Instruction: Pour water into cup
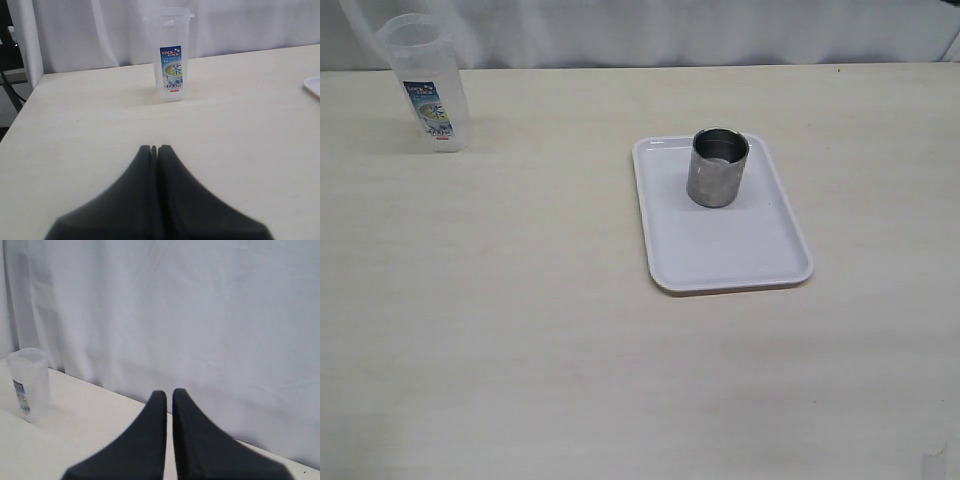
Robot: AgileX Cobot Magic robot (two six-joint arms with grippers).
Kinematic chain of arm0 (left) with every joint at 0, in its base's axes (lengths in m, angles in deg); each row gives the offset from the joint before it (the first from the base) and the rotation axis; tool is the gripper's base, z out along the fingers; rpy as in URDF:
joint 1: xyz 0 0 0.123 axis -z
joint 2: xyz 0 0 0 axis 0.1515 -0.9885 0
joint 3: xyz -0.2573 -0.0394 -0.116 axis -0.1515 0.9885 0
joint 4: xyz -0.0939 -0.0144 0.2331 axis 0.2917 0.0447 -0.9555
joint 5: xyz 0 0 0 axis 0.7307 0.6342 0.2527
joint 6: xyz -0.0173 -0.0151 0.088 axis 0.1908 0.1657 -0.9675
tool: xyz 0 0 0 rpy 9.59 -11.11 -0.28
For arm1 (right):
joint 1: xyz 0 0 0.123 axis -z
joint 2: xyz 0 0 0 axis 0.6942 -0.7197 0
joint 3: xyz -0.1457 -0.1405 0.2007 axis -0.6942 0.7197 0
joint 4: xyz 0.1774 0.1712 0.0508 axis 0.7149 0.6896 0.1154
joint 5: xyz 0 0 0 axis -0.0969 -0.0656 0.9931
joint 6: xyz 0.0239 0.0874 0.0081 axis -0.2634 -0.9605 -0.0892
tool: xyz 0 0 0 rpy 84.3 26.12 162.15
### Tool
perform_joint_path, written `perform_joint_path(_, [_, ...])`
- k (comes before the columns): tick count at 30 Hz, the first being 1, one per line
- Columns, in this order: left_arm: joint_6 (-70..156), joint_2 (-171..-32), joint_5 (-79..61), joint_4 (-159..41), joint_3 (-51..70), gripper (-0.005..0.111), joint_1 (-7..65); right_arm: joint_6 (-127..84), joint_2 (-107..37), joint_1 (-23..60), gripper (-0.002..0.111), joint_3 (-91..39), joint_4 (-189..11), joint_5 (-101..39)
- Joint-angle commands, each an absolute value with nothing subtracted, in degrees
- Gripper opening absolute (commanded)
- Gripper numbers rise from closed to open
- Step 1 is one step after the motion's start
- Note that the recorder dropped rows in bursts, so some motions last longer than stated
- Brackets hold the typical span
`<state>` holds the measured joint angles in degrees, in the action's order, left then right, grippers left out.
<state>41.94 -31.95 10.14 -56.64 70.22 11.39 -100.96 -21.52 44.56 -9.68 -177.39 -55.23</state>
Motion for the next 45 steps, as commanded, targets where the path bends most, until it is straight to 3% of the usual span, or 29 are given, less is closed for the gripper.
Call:
perform_joint_path(1, [42.2,-31.8,9.5,-56.7,70.4,0.0,11.3,-102.2,-12.0,44.8,0.004,-1.7,-176.1,-54.4])
perform_joint_path(11, [42.2,-31.8,9.5,-56.7,70.4,0.0,11.3,-112.8,7.9,44.8,0.004,14.2,-176.1,-54.8])
perform_joint_path(18, [42.2,-31.8,9.5,-56.7,70.4,0.0,11.3,-114.1,16.2,44.8,0.004,16.7,-176.3,-54.7])
perform_joint_path(37, [42.2,-31.8,9.5,-56.7,70.4,0.0,11.3,-113.6,21.2,44.3,0.004,16.8,-176.3,-53.6])
perform_joint_path(45, [42.2,-31.8,9.5,-56.7,70.4,0.0,11.3,-93.9,21.2,44.3,0.004,18.5,-160.9,-54.2])
